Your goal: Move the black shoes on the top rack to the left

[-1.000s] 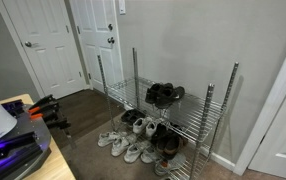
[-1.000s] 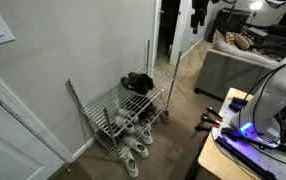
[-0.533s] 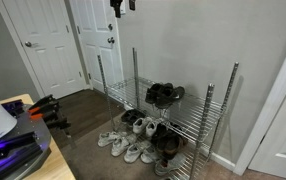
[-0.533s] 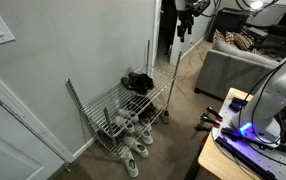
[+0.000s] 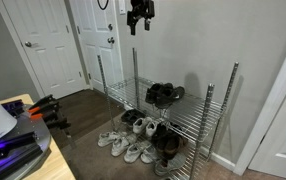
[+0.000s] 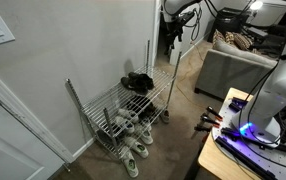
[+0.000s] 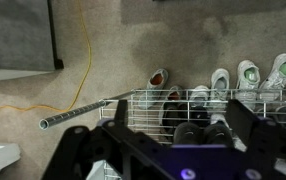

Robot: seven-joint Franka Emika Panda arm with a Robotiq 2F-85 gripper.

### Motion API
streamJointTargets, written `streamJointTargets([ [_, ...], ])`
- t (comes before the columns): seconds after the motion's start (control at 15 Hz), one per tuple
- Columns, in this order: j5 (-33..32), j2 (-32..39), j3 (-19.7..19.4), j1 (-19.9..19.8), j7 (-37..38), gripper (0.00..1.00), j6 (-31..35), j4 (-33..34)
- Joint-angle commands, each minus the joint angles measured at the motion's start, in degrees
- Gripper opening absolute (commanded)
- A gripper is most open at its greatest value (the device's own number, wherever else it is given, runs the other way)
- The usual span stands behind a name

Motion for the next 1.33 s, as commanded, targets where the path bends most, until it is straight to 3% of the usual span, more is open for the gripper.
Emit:
streamJointTargets([
  [0.0,-2.53,3.86,-1.45,0.78,5.81,1.00,1.28,3.80],
  [0.47,-1.97,8.22,-3.07,0.32,7.50,1.00,-0.96,6.08],
  [1.07,-1.38,8.14,-3.10,0.19,7.39,1.00,0.38,5.50],
  [1.27,2.21,11.09,-2.61,-0.79,7.95,1.00,4.10,6.19],
])
